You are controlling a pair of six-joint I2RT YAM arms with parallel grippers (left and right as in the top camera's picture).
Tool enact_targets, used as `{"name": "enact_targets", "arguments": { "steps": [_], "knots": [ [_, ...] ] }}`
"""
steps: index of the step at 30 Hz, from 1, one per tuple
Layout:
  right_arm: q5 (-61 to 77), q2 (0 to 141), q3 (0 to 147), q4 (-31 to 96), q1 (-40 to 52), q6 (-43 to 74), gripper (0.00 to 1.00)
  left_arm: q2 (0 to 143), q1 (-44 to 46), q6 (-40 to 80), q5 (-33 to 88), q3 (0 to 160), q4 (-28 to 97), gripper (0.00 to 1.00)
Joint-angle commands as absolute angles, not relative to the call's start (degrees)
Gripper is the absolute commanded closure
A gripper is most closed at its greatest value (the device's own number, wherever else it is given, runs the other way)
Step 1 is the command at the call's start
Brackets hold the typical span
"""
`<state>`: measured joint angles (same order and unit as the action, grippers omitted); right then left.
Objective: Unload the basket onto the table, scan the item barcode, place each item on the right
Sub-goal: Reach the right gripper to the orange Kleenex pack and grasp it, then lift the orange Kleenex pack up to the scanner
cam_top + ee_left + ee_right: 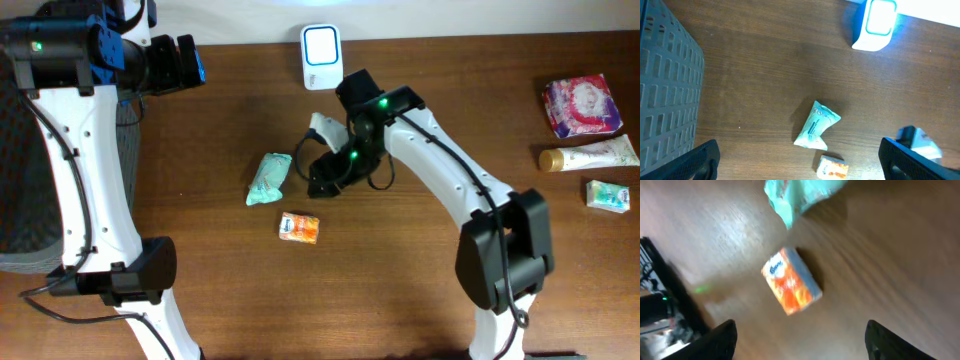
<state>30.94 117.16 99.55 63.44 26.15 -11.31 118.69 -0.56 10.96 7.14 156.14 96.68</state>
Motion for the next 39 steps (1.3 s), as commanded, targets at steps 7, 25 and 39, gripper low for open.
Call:
{"name": "enact_targets", "arguments": {
  "steps": [7,25,39],
  "knots": [
    [38.0,128.05,99.55,57.63,29.76,-19.29,0.3,117.19,-0.56,10.68,7.73,156.81,96.71,0.01],
    [35.14,130.98,93.23,55.81,32.25,-8.71,0.96,117.19,-0.56,10.68,7.75,156.81,96.71,0.01],
    [74.54,126.74,114.32,65.84,3.97,-9.13,0.96,117.19,-0.56,10.68,7.73,156.81,96.71,0.01]
  ]
}}
